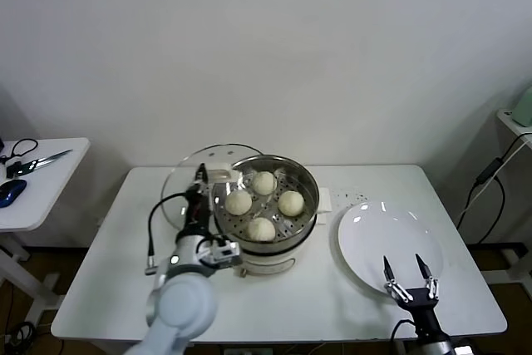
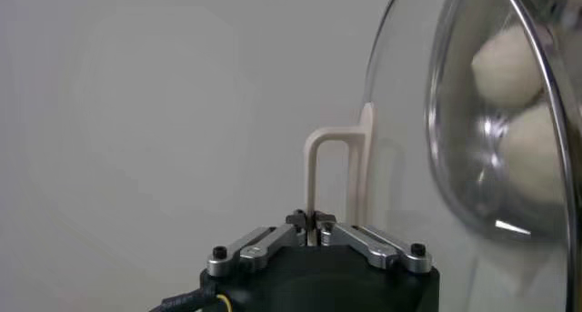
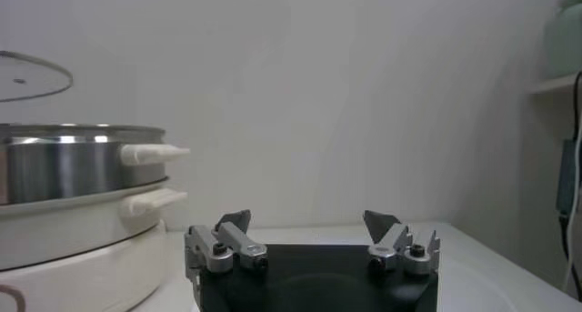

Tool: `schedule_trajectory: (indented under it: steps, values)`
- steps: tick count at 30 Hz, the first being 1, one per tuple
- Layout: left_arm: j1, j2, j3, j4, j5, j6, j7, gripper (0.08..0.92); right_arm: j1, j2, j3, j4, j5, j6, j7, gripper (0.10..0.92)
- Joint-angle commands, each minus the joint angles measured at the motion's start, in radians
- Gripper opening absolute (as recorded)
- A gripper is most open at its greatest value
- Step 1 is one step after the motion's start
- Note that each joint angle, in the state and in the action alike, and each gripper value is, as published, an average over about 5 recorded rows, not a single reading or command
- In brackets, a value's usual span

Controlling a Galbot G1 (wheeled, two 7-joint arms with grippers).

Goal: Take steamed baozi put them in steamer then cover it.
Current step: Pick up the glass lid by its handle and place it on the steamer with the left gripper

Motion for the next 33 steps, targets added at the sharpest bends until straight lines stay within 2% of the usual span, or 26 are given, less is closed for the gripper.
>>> schedule_trajectory:
  steps: [1, 7, 15, 33]
  values:
    - [-0.043, -0.079, 0.108, -0.013, 0.136, 0.049, 0.062, 0.143, 0.009, -0.015, -0.005, -0.006, 0.006, 0.006, 0.002, 0.823]
    - [-0.039, -0.243, 0.146, 0.068, 0.26, 0.023, 0.059, 0.143, 0.014, -0.024, -0.009, -0.017, 0.021, 0.013, 0.004, 0.823]
    - [-0.045, -0.336, 0.158, 0.164, 0.328, 0.011, 0.043, 0.143, 0.016, -0.027, -0.011, -0.025, 0.026, 0.02, 0.004, 0.823]
    - [-0.059, -0.347, 0.156, 0.295, 0.361, 0.015, 0.006, 0.143, 0.002, -0.026, -0.007, -0.022, 0.028, 0.031, 0.003, 0.823]
